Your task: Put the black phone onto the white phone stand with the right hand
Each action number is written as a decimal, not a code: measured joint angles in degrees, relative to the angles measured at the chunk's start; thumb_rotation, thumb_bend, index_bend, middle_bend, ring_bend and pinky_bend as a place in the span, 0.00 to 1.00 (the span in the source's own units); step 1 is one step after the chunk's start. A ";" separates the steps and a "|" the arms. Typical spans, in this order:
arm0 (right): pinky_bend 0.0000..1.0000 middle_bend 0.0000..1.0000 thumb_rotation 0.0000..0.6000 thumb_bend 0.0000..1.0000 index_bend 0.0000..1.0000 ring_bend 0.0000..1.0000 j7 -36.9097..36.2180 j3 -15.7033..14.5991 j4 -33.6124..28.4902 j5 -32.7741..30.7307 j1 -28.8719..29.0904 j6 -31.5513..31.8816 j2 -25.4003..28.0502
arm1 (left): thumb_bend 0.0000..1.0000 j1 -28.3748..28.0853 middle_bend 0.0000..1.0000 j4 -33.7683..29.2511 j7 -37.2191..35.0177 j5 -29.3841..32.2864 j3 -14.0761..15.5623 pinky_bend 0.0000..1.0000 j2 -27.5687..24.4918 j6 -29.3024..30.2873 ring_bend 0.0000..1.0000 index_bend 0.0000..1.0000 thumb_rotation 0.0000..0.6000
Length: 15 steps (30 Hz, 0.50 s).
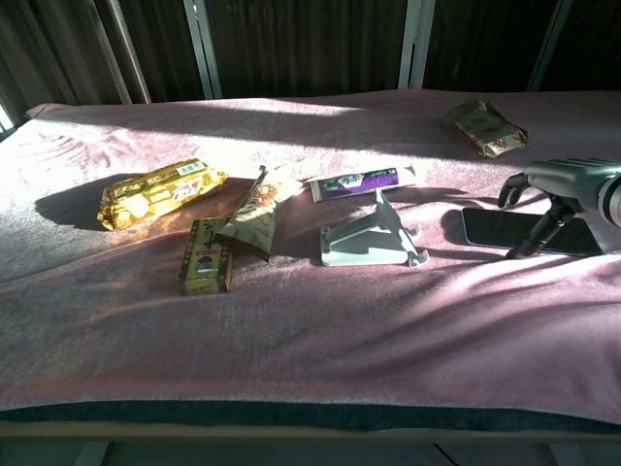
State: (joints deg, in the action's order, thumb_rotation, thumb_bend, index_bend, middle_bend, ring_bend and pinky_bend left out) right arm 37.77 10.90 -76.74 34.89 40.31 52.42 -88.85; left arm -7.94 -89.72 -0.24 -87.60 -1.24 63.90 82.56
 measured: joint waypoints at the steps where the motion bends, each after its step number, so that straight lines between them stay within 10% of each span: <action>1: 0.13 0.31 1.00 0.22 0.39 0.13 -0.01 -0.08 -0.03 -0.07 0.10 0.09 0.00 | 0.41 0.01 0.04 0.00 0.04 0.03 0.00 0.12 0.01 0.00 0.03 0.00 1.00; 15: 0.13 0.31 1.00 0.22 0.41 0.13 1.95 -1.19 -0.08 -1.80 1.58 1.70 -0.58 | 0.41 0.52 0.04 -0.09 -0.11 -0.06 0.02 0.12 -0.16 0.91 0.03 0.00 1.00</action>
State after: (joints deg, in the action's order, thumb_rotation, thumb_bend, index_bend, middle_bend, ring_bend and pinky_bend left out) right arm 39.72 9.72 -76.81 33.09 41.89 54.12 -89.43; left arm -7.43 -89.81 -0.35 -87.67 -1.22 63.74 83.47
